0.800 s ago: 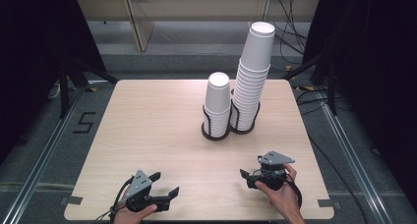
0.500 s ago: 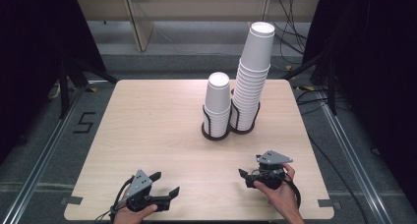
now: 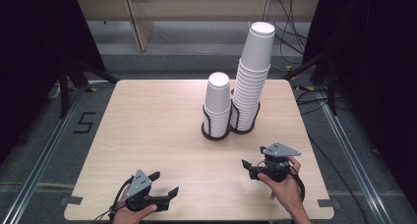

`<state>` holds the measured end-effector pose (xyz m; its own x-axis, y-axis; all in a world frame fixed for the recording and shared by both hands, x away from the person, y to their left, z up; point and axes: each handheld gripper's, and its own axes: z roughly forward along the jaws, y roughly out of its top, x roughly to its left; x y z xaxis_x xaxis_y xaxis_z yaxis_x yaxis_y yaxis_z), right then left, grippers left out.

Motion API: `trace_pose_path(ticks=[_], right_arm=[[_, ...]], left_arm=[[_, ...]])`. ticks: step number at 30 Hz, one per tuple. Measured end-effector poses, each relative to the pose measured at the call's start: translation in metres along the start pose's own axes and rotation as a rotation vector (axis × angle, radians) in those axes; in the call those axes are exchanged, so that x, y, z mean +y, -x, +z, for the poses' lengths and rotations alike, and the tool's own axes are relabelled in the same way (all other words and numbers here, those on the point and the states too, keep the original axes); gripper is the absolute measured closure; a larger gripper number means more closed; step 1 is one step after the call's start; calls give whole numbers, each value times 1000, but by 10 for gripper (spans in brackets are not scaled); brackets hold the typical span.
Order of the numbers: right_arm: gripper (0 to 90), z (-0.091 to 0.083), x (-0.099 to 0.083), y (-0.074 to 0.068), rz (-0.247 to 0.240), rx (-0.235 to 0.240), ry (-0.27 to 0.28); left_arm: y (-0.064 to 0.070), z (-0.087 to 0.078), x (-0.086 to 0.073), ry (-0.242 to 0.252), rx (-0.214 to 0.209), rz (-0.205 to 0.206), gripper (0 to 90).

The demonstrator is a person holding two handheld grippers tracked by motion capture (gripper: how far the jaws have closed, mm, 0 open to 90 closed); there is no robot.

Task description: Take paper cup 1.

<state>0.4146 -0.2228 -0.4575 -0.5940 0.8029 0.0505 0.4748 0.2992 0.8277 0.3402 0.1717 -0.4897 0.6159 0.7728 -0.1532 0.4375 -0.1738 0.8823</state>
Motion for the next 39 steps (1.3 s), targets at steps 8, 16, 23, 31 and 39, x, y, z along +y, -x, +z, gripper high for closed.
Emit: trace_pose_path(ticks=[8, 16, 23, 31, 39], right_arm=[[183, -1, 13, -2, -1, 3, 27], [185, 1, 36, -7, -19, 16, 34], [177, 6, 61, -12, -44, 21, 70], [177, 11, 83, -17, -49, 11, 95], [177, 16, 94, -17, -70, 16, 104]], left_arm=[[1, 1, 0, -8, 9, -6, 148], [0, 1, 0, -26, 18, -1, 148], [0, 1, 0, -26, 19, -7, 148], [-1, 1, 0, -32, 26, -6, 148], [0, 1, -1, -38, 24, -6, 148]])
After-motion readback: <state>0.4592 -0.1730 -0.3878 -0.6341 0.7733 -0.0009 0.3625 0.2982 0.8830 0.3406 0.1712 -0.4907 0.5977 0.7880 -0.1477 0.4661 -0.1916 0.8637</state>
